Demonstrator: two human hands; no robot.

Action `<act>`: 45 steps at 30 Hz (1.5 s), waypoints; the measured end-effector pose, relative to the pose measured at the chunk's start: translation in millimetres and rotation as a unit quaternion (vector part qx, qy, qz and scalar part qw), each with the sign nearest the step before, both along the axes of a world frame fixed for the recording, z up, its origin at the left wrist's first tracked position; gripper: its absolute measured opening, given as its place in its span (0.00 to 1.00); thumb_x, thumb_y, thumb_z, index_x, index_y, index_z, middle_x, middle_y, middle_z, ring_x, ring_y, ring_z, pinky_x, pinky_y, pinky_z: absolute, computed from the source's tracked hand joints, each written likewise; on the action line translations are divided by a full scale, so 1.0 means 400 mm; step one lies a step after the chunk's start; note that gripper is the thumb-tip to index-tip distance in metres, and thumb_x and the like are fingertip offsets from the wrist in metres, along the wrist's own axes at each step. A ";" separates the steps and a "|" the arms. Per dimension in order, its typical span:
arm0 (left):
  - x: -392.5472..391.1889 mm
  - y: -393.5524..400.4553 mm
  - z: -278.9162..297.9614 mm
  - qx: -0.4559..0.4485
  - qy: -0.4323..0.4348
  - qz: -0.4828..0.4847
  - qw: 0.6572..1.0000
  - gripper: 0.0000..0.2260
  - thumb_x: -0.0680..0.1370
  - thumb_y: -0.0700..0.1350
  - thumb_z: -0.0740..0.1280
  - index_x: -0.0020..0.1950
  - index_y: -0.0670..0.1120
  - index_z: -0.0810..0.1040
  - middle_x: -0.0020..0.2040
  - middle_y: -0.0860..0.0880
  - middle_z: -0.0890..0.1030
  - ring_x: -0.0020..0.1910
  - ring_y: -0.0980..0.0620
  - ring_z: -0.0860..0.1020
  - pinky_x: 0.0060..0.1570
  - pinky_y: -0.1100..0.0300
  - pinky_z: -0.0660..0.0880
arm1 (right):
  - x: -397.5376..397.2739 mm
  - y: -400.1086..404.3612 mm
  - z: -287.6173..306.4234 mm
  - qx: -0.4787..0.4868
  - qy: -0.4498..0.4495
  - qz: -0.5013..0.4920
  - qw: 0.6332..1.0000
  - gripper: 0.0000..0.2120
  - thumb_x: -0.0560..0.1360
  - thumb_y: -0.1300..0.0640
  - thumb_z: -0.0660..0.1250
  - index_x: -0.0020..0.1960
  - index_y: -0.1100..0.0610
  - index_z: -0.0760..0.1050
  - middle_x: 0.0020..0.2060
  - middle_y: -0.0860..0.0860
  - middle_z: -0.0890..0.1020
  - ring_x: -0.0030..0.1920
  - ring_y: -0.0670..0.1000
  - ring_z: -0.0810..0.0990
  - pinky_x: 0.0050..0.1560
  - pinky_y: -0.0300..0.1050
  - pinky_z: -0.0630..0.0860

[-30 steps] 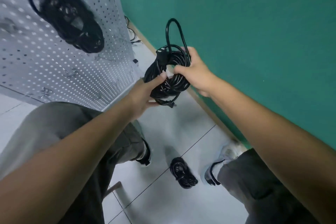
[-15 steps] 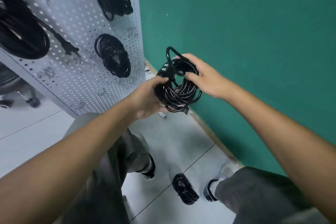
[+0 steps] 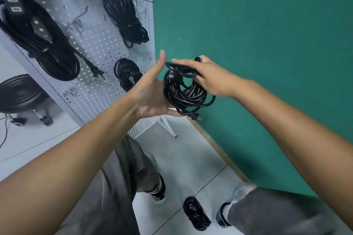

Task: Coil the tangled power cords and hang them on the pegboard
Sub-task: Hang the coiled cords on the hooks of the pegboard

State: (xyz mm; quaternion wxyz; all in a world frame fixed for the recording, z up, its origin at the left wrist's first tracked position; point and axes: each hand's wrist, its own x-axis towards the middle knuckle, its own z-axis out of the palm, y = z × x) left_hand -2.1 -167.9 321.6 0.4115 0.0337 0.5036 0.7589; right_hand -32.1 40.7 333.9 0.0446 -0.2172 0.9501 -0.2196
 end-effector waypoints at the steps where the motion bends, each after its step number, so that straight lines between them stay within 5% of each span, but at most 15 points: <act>1: 0.000 0.000 0.009 -0.012 0.017 0.002 1.000 0.40 0.72 0.71 0.60 0.72 0.43 0.74 0.66 0.37 0.81 0.64 0.37 0.81 0.62 0.38 0.79 | -0.002 -0.005 0.009 0.000 -0.001 -0.003 1.000 0.34 0.82 0.66 0.56 0.78 0.33 0.60 0.53 0.56 0.69 0.52 0.60 0.76 0.62 0.53 0.74; 5: -0.004 -0.010 0.020 -0.049 0.068 0.032 0.996 0.26 0.80 0.54 0.65 0.75 0.43 0.71 0.65 0.38 0.82 0.63 0.41 0.82 0.58 0.45 0.81 | -0.010 -0.016 0.047 -0.067 0.011 -0.011 0.998 0.34 0.80 0.68 0.59 0.81 0.45 0.60 0.61 0.57 0.76 0.62 0.56 0.76 0.66 0.44 0.71; 8: -0.003 -0.030 0.027 -0.047 0.084 0.077 0.992 0.21 0.83 0.49 0.64 0.73 0.41 0.72 0.63 0.38 0.83 0.62 0.41 0.83 0.57 0.47 0.82 | -0.006 -0.030 0.072 -0.224 -0.078 -0.027 0.971 0.37 0.79 0.70 0.64 0.82 0.48 0.56 0.57 0.51 0.79 0.54 0.46 0.79 0.62 0.36 0.74; 11: -0.006 -0.048 0.022 -0.036 0.110 0.135 0.984 0.19 0.84 0.45 0.64 0.73 0.39 0.71 0.64 0.37 0.82 0.61 0.40 0.83 0.53 0.46 0.83 | -0.004 -0.041 0.064 -0.457 -0.202 -0.062 0.864 0.36 0.78 0.71 0.60 0.81 0.48 0.56 0.56 0.58 0.80 0.50 0.51 0.85 0.54 0.42 0.80; 13: -0.014 -0.060 0.015 -0.036 0.120 0.171 0.977 0.19 0.84 0.44 0.64 0.74 0.40 0.70 0.64 0.37 0.82 0.61 0.39 0.83 0.54 0.44 0.82 | -0.008 -0.055 0.056 -0.560 -0.255 -0.069 0.785 0.35 0.76 0.63 0.62 0.80 0.49 0.57 0.58 0.60 0.82 0.54 0.56 0.85 0.59 0.49 0.80; 14: -0.018 -0.064 0.016 -0.034 0.124 0.187 0.974 0.18 0.84 0.44 0.65 0.73 0.41 0.69 0.64 0.37 0.82 0.61 0.38 0.83 0.54 0.43 0.82 | -0.016 -0.065 0.051 -0.567 -0.254 -0.074 0.780 0.35 0.74 0.58 0.64 0.79 0.51 0.58 0.58 0.58 0.82 0.56 0.56 0.84 0.63 0.50 0.78; 19: -0.038 -0.068 0.043 -0.019 0.179 0.252 0.951 0.19 0.83 0.43 0.67 0.74 0.46 0.69 0.64 0.41 0.82 0.62 0.40 0.82 0.58 0.38 0.81 | -0.058 -0.124 0.059 -0.491 -0.178 -0.087 0.848 0.44 0.69 0.42 0.78 0.78 0.53 0.63 0.69 0.52 0.78 0.65 0.50 0.80 0.72 0.51 0.72; 23: -0.073 -0.056 0.083 -0.013 0.246 0.291 0.924 0.20 0.83 0.44 0.68 0.74 0.50 0.68 0.66 0.46 0.81 0.64 0.46 0.82 0.60 0.38 0.80 | -0.101 -0.149 0.107 -0.453 -0.060 -0.101 0.884 0.26 0.82 0.52 0.68 0.76 0.53 0.65 0.64 0.46 0.79 0.62 0.44 0.80 0.67 0.39 0.74; 27: -0.119 -0.033 0.115 -0.009 0.273 0.335 0.902 0.23 0.82 0.46 0.69 0.75 0.52 0.66 0.67 0.49 0.81 0.65 0.50 0.81 0.61 0.38 0.79 | -0.160 -0.175 0.130 -0.453 0.050 -0.164 0.875 0.24 0.80 0.51 0.71 0.71 0.57 0.70 0.61 0.50 0.82 0.61 0.48 0.81 0.66 0.47 0.75; 32: -0.163 -0.016 0.130 -0.009 0.284 0.339 0.897 0.17 0.84 0.47 0.66 0.71 0.58 0.67 0.68 0.49 0.80 0.66 0.50 0.80 0.58 0.42 0.81 | -0.206 -0.169 0.137 -0.455 0.086 -0.143 0.875 0.06 0.82 0.54 0.67 0.55 0.57 0.78 0.45 0.47 0.84 0.45 0.45 0.82 0.53 0.45 0.78; 38: -0.208 -0.006 0.169 -0.015 0.312 0.346 0.885 0.12 0.85 0.47 0.65 0.63 0.64 0.69 0.65 0.52 0.81 0.64 0.52 0.81 0.54 0.49 0.83 | -0.248 -0.136 0.187 -0.480 0.014 -0.062 0.875 0.07 0.85 0.58 0.61 0.60 0.55 0.76 0.56 0.53 0.84 0.57 0.50 0.82 0.66 0.51 0.77; 42: -0.240 0.001 0.245 -0.002 0.353 0.356 0.865 0.15 0.85 0.47 0.66 0.70 0.50 0.68 0.67 0.46 0.80 0.66 0.48 0.80 0.58 0.39 0.81 | -0.268 -0.128 0.278 -0.492 0.072 -0.034 0.867 0.10 0.85 0.55 0.61 0.63 0.56 0.76 0.59 0.53 0.84 0.62 0.53 0.82 0.69 0.56 0.75; 45: -0.261 0.017 0.334 0.005 0.381 0.365 0.850 0.15 0.84 0.47 0.66 0.69 0.52 0.69 0.66 0.48 0.81 0.65 0.50 0.81 0.60 0.38 0.80 | -0.278 -0.125 0.373 -0.502 0.122 -0.018 0.856 0.12 0.85 0.56 0.61 0.65 0.60 0.76 0.59 0.56 0.84 0.61 0.56 0.82 0.69 0.57 0.75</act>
